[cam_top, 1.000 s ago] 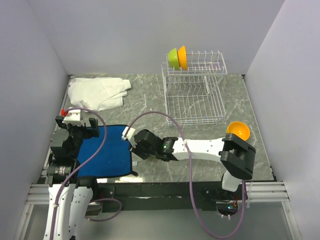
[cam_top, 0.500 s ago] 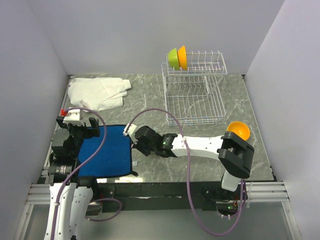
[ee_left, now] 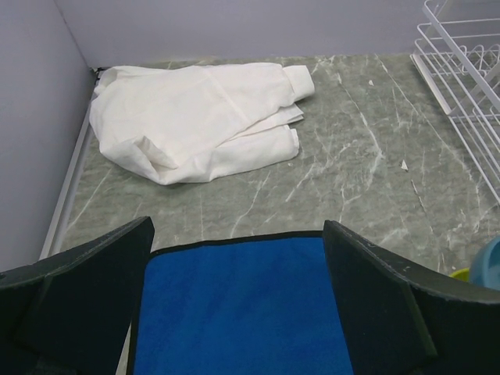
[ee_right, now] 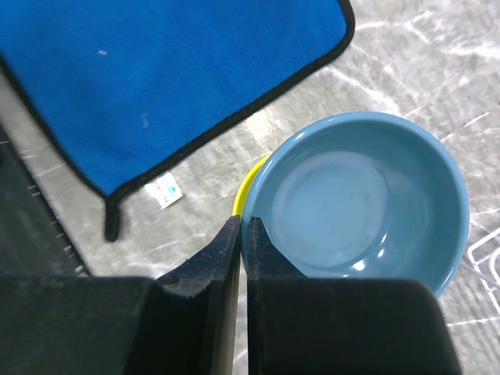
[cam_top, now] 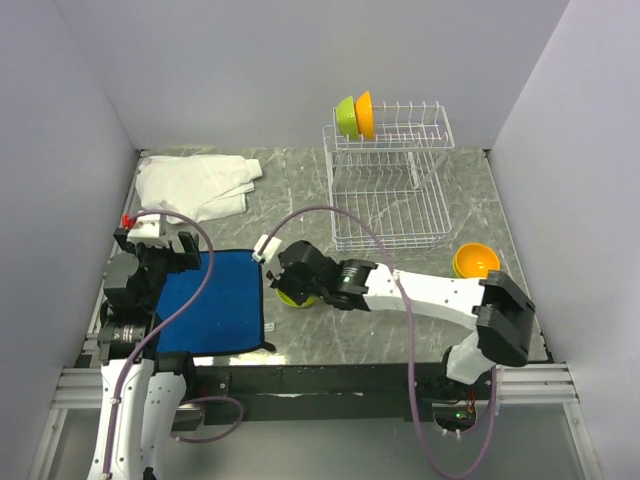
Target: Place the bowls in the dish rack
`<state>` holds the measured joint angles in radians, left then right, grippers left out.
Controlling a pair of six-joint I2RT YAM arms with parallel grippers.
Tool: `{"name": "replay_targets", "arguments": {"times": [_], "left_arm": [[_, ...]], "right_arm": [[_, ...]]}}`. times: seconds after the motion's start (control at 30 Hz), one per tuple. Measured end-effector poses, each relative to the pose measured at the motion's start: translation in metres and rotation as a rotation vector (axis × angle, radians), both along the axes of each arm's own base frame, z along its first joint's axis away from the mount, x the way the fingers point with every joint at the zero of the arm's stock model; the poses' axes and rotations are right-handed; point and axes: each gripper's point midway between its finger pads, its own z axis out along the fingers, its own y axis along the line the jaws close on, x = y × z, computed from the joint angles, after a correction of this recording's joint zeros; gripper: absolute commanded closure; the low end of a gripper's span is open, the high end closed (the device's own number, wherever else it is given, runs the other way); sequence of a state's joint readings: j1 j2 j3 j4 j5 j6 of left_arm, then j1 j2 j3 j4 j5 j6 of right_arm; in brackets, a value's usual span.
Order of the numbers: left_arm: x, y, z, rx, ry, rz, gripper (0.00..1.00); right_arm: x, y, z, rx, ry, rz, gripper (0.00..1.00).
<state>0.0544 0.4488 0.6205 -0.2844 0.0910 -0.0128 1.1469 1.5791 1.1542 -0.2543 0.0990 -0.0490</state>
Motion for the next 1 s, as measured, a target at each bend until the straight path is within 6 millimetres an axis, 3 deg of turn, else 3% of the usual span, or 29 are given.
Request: {"name": "replay_targets", "arguments": {"times": [0.1,0.2,0.33,0.47,0.57,0.8,1.0], "left_arm": [[0.003,-0.003,0.0,-0.003,0.003,-0.017,0.03],[0.009,-0.008,-0.003,-0.009,0.015,-0.048,0.03],[0.024,-0.018,-0.001,-0.028,0.045,-0.111,0.03],[0.048,-0.032,0.006,-0.067,0.064,-0.19,0.03],[0.075,-0.048,0.008,-0.093,0.088,-0.265,0.03],[0.138,-0.092,0.018,-0.073,0.146,-0.452,0.03],[0.182,-0.116,0.024,0.025,0.163,-0.548,0.03]], "right_arm": [[-0.002,-0.006,0.021,0.034,0.005,0.02,1.0],[0.015,-0.011,0.058,0.091,0.009,0.007,1.0],[0.083,-0.028,0.15,0.276,-0.057,-0.087,1.0],[0.152,-0.078,0.253,0.489,-0.196,-0.198,1.0],[0.182,-0.116,0.297,0.635,-0.234,-0.243,1.0],[0.235,-0.186,0.333,0.945,-0.131,-0.275,1.0],[0.3,-0.227,0.32,1.109,0.036,-0.244,1.0]]}}
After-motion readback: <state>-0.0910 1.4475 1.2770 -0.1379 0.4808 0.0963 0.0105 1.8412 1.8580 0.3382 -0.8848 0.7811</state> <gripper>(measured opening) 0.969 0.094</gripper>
